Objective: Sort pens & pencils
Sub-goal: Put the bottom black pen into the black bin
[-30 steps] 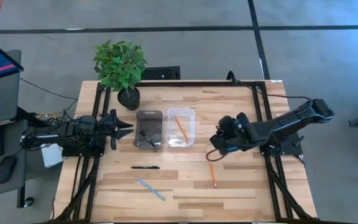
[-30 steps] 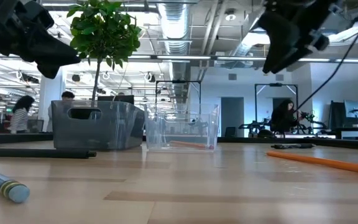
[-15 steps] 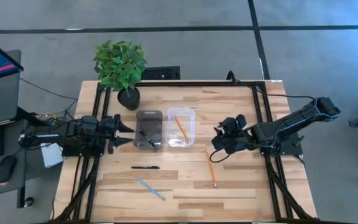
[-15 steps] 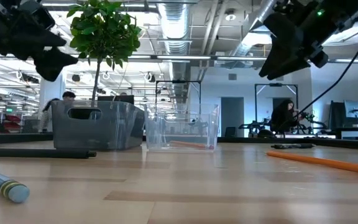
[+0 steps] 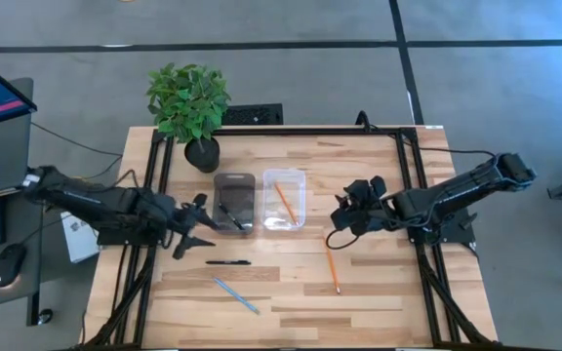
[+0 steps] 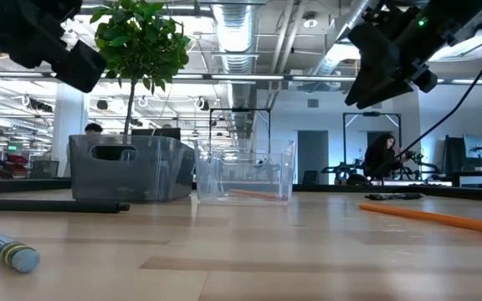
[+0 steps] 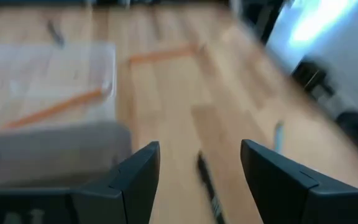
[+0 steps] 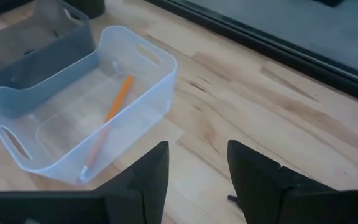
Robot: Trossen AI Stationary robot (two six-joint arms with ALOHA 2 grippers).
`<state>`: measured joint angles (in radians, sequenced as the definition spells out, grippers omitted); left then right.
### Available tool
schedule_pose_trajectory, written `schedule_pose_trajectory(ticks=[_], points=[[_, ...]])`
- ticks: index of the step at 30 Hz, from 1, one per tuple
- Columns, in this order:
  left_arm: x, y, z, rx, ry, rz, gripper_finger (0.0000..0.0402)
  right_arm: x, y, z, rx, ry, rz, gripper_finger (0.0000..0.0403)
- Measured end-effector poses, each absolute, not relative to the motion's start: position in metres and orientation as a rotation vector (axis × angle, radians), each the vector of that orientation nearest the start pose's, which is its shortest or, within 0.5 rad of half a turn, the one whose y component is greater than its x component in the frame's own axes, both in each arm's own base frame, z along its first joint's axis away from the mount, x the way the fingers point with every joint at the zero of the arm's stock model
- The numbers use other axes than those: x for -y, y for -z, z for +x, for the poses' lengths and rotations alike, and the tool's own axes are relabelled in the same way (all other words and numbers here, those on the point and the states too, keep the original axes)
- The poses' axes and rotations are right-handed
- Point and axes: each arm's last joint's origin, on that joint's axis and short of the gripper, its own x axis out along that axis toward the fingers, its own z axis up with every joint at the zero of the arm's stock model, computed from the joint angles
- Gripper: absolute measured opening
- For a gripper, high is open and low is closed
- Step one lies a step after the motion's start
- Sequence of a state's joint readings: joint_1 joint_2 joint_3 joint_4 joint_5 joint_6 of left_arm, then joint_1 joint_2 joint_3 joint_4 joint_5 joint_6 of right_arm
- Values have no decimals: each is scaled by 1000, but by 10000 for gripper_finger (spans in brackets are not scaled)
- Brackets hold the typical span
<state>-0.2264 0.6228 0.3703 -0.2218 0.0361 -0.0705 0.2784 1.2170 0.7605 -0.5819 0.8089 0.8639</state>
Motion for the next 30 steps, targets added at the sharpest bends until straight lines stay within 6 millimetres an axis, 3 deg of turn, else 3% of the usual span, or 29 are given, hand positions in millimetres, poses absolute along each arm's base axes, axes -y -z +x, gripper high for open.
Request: schedule_pose_trajectory(ticks=[5, 10, 22, 30], points=[[50, -215, 159, -704, 157, 12, 214, -38, -221, 217, -607, 812, 249, 186], [68, -207, 177, -900, 161, -6, 214, -39, -221, 217, -607, 810, 248, 186], [88, -169, 201, -1231, 178, -80, 214, -39, -221, 217, -615, 808, 237, 186], [91, -143, 210, -1386, 57, -42, 214, -39, -221, 216, -617, 808, 235, 186]])
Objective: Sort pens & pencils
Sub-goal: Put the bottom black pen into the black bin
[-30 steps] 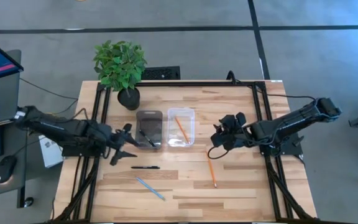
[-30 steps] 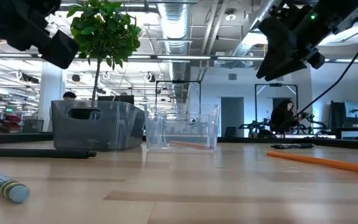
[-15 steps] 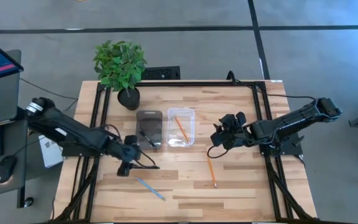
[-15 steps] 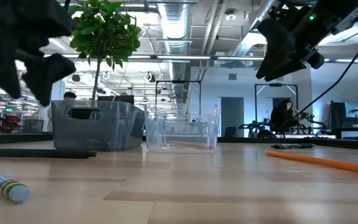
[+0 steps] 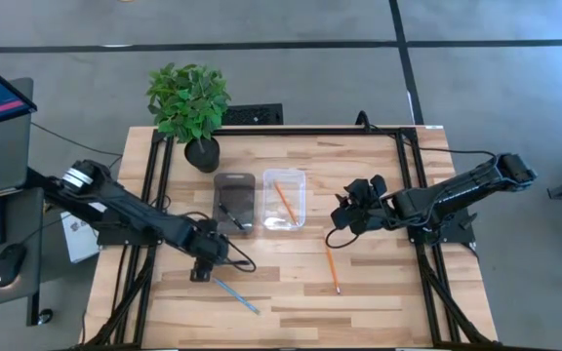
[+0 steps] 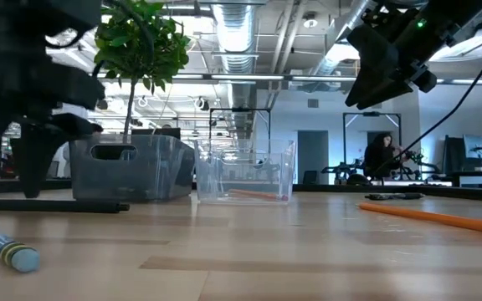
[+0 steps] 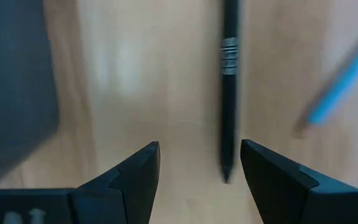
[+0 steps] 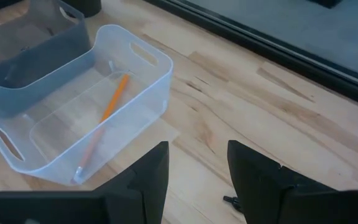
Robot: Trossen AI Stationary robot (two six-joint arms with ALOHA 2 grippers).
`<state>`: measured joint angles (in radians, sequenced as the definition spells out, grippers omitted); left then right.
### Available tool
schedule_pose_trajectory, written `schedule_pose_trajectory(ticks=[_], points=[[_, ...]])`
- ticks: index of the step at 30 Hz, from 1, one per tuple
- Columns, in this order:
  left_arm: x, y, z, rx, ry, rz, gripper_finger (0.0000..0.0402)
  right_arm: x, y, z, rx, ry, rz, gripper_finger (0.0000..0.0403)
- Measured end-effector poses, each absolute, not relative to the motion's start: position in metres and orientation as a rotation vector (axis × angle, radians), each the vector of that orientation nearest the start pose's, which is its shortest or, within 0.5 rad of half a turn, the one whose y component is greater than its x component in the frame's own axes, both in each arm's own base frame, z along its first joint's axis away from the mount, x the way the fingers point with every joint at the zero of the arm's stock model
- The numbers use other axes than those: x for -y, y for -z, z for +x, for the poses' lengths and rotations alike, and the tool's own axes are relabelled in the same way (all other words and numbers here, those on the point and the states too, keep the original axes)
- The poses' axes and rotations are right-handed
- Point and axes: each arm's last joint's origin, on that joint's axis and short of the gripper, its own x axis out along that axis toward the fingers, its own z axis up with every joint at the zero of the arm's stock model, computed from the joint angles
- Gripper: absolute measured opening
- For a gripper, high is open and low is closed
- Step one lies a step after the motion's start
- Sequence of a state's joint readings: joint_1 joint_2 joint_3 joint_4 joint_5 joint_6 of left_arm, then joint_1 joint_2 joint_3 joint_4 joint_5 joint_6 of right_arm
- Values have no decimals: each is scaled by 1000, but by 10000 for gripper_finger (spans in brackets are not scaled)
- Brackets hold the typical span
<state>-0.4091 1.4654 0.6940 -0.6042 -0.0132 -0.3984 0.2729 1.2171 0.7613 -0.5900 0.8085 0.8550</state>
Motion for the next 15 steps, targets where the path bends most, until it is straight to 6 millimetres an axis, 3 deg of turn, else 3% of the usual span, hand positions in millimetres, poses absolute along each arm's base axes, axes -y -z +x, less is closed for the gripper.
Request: schedule_pose_trajectory(ticks=[6, 15], points=[[94, -135, 220, -1461, -33, -3, 211, -39, -221, 216, -617, 807, 235, 186], [104, -137, 225, -1482, 36, -33, 163, -41, -220, 217, -662, 755, 273, 186]])
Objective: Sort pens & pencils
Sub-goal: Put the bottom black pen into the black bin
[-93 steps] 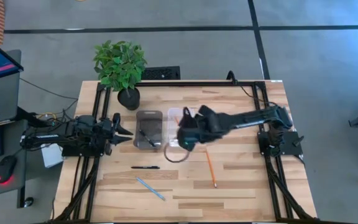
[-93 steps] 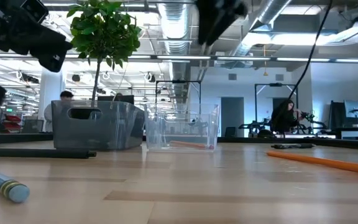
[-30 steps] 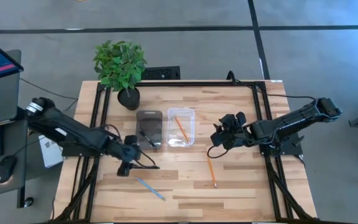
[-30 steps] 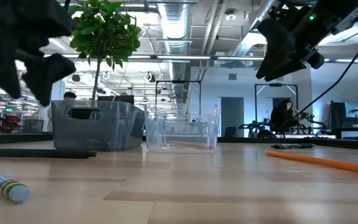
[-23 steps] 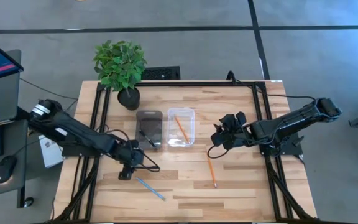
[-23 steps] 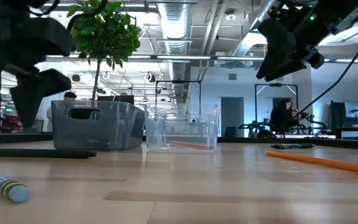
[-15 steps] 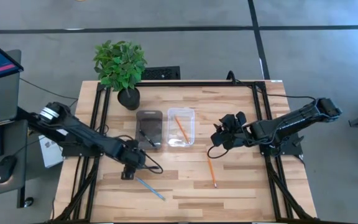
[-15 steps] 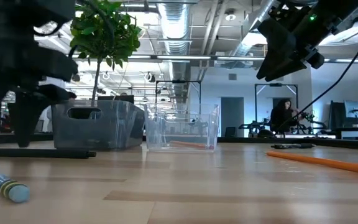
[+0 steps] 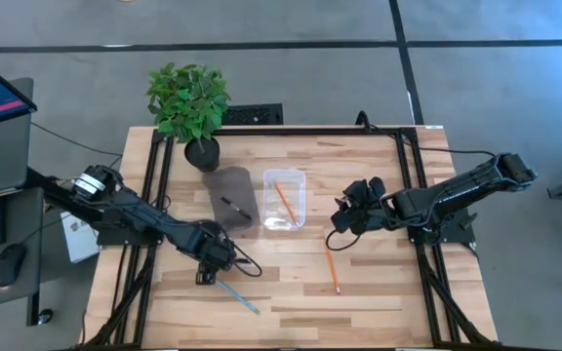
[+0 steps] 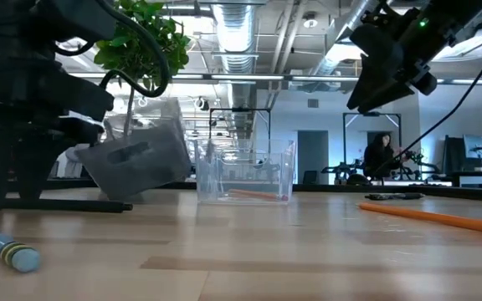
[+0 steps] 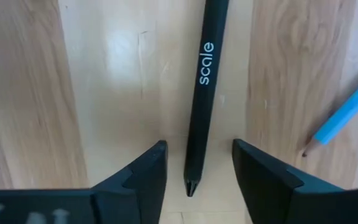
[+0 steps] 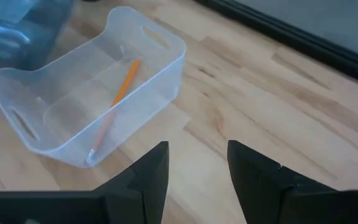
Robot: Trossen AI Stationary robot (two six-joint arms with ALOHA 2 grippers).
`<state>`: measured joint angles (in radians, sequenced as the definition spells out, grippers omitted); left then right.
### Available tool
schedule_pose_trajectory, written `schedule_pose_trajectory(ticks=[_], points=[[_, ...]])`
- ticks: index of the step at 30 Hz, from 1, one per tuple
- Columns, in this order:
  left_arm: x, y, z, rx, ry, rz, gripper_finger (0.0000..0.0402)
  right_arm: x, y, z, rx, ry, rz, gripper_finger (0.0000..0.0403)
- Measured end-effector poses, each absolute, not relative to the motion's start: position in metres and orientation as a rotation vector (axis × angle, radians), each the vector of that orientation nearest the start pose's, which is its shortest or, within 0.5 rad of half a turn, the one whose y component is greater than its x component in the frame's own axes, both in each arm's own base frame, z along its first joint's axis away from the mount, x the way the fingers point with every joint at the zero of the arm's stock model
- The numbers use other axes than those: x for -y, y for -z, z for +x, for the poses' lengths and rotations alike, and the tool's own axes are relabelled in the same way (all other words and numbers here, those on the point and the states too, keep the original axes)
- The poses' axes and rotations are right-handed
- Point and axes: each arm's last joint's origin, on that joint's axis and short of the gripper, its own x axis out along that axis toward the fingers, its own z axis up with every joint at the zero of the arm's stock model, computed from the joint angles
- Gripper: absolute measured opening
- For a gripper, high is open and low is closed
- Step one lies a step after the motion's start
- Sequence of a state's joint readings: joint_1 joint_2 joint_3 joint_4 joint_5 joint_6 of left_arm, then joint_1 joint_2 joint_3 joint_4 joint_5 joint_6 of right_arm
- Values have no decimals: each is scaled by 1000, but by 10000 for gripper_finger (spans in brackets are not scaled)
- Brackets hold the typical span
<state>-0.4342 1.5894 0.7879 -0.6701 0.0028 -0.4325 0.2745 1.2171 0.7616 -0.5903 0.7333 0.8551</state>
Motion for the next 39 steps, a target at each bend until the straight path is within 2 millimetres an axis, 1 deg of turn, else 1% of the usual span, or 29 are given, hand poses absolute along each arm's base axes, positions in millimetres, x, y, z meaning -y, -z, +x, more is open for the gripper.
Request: schedule_pose_trajectory(ticks=[22, 29, 31, 34, 39], points=[[104, -137, 224, -1494, 23, -45, 13, -42, -220, 217, -678, 737, 286, 186], [105, -142, 225, -1524, 13, -27, 16, -42, -220, 217, -678, 736, 286, 186], [105, -147, 226, -1542, 17, -3, 15, -42, -220, 217, -678, 736, 286, 186], [107, -155, 231, -1518, 30, 29, 9, -42, -220, 217, -678, 736, 286, 186], [109, -165, 238, -1484, 34, 86, 12, -42, -220, 217, -679, 736, 284, 186]])
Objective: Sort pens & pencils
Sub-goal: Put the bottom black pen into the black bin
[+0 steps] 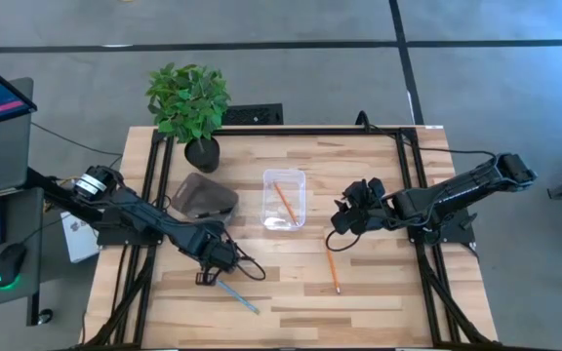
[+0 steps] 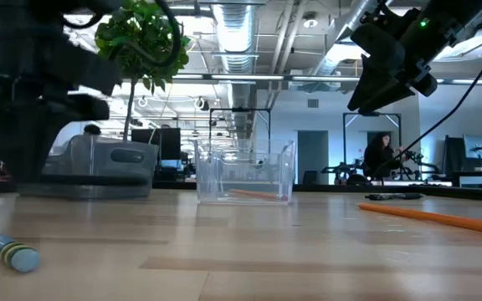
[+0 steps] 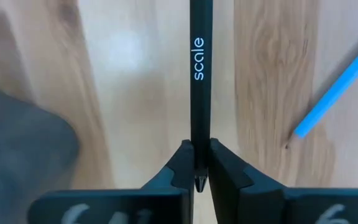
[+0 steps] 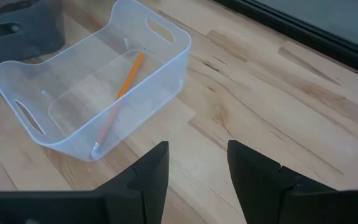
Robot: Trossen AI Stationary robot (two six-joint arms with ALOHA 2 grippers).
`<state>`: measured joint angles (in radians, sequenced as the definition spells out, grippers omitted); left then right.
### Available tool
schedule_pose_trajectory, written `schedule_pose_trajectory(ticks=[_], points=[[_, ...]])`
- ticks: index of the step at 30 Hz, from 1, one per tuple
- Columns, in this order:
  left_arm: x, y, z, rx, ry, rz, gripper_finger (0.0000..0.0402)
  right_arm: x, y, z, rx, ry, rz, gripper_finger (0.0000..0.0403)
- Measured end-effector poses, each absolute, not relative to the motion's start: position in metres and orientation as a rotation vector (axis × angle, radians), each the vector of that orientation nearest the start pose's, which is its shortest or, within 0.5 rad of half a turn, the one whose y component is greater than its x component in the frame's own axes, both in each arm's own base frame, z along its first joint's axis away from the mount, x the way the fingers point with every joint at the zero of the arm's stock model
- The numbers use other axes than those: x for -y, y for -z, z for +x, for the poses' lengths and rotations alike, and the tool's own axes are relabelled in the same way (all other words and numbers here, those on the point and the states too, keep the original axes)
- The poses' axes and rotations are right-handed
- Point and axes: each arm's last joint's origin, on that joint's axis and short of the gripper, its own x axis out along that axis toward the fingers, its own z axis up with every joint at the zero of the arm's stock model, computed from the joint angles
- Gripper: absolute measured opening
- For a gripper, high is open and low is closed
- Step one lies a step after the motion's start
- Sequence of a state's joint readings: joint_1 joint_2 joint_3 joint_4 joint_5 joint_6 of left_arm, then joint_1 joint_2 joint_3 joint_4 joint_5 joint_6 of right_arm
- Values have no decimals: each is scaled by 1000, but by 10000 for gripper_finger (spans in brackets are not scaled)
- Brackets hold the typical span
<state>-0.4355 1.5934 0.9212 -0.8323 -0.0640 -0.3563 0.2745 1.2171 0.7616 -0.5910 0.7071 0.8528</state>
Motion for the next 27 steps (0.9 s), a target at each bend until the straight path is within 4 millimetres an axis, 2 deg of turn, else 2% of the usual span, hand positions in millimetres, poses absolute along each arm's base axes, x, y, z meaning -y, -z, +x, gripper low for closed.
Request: schedule_pose_trajectory(ticks=[6, 13, 22, 27], points=[[105, -179, 234, -1550, -45, 183, 11, -41, -219, 216, -682, 737, 281, 186], [93, -210, 225, -1607, -234, 350, 15, -41, -219, 216, -684, 738, 280, 186], [55, -255, 204, -1469, -362, 205, 14, -41, -219, 216, -691, 732, 265, 186], [28, -258, 184, -1481, -438, 110, 14, -41, -219, 216, -691, 732, 265, 186]])
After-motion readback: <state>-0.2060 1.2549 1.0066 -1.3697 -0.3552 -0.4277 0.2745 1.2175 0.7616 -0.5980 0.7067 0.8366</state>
